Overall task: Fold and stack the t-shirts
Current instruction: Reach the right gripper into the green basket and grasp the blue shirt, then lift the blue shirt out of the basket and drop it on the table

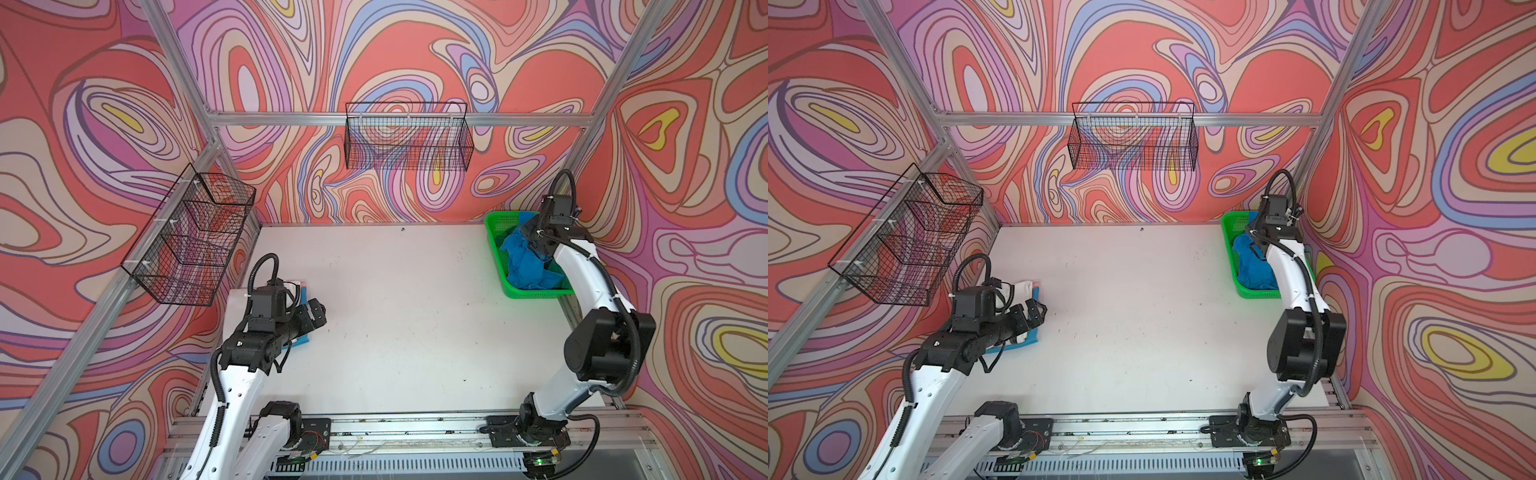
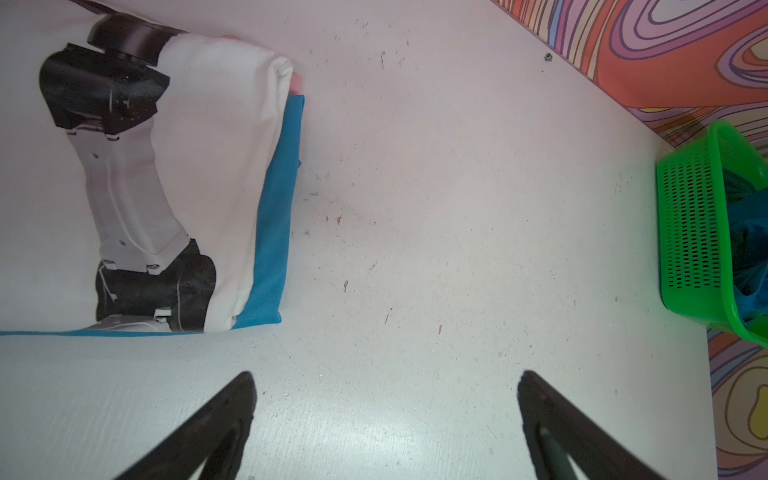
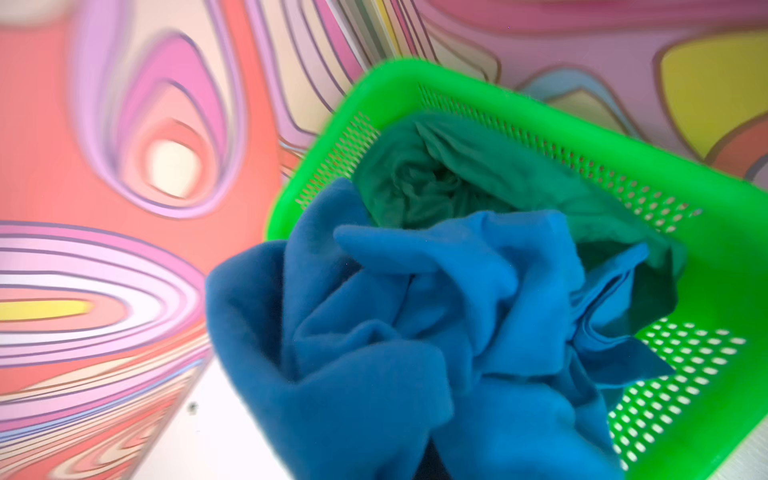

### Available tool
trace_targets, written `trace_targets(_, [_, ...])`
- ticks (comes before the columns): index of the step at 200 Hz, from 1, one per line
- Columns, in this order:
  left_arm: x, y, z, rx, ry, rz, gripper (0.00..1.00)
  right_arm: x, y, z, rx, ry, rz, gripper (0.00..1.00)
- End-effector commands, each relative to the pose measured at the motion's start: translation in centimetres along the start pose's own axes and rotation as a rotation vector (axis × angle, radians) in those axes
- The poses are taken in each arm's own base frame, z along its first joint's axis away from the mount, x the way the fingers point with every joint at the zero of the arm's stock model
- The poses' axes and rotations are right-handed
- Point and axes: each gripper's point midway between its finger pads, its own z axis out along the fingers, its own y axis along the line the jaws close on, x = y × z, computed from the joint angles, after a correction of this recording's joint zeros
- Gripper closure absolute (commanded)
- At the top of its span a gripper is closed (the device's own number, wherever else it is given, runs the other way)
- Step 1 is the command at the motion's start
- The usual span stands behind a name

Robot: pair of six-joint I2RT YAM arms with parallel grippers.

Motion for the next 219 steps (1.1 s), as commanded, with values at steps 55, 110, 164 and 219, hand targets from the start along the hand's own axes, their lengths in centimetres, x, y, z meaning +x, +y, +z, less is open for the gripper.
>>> trace_targets(55, [0.9,0.0,0.1,0.008,0.030,0.007,0.00,-3.3,12.9,-12.8,-0.458,-0.022,-0.069,1.00])
trace_targets(110, [0.8,0.0,0.0,0.011,0.023,0.011,0.00,-1.3,21.2,-26.1,-0.816,0.024,-0.155,1.00])
trace_targets(164, [0.7,0.2,-0.1,-0.001,0.015,0.010,0.00,11.2,21.8,-30.6,-1.098,0.382,-0.197,1.00])
trace_targets(219, [0.8,0.2,0.0,-0.001,0.021,0.009,0.00,27.2,7.2,-20.3,-1.000,0.624,-0.097,0.85])
